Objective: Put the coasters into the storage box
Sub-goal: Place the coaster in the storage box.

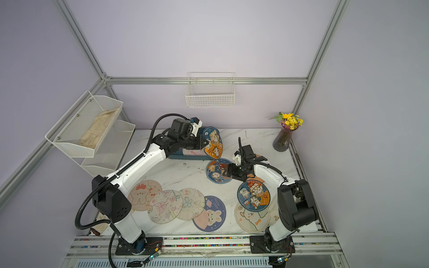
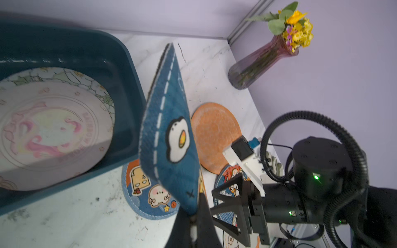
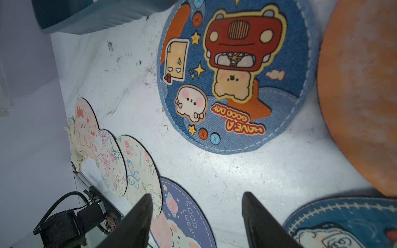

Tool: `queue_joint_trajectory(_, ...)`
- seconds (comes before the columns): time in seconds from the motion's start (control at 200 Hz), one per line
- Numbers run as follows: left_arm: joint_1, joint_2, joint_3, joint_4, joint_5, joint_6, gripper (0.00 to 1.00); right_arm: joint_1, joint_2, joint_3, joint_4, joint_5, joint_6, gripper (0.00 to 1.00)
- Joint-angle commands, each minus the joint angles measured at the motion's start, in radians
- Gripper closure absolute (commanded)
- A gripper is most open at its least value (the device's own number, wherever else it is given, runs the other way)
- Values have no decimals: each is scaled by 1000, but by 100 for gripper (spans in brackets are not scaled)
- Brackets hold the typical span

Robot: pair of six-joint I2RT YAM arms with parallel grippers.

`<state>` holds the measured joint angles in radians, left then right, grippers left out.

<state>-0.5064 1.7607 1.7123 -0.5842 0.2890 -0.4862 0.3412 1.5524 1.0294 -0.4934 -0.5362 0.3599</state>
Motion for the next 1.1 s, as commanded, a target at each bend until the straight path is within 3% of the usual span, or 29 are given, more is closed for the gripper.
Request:
queue_joint_trajectory(0.0,49,53,140,32,49,50,100,-4,-56,33,-40,49,40,32)
queue_joint_trajectory(0.41,154,289,262,129,123,103,100,-2,-97,39,-19,84,123,32)
queue_joint_trajectory(0.8,295,329,130,108,66,153,100,19,-73,81,-25,115,131,31)
queue_joint_trajectory(0.85,305,337,125,88,42,166,94,23,-66,87,-27,117,131,31)
queue_joint_trajectory(0.95,321,353,123,43,-3,189,93,32,-55,101,-30,126,131,31)
queue_joint_trajectory(1.025,334,355,117,23,-33,192,78,40,-49,112,-34,136,133,30)
queue_joint_trajectory(1.095,341,349,105,17,-59,198,71,48,-45,118,-33,144,137,30)
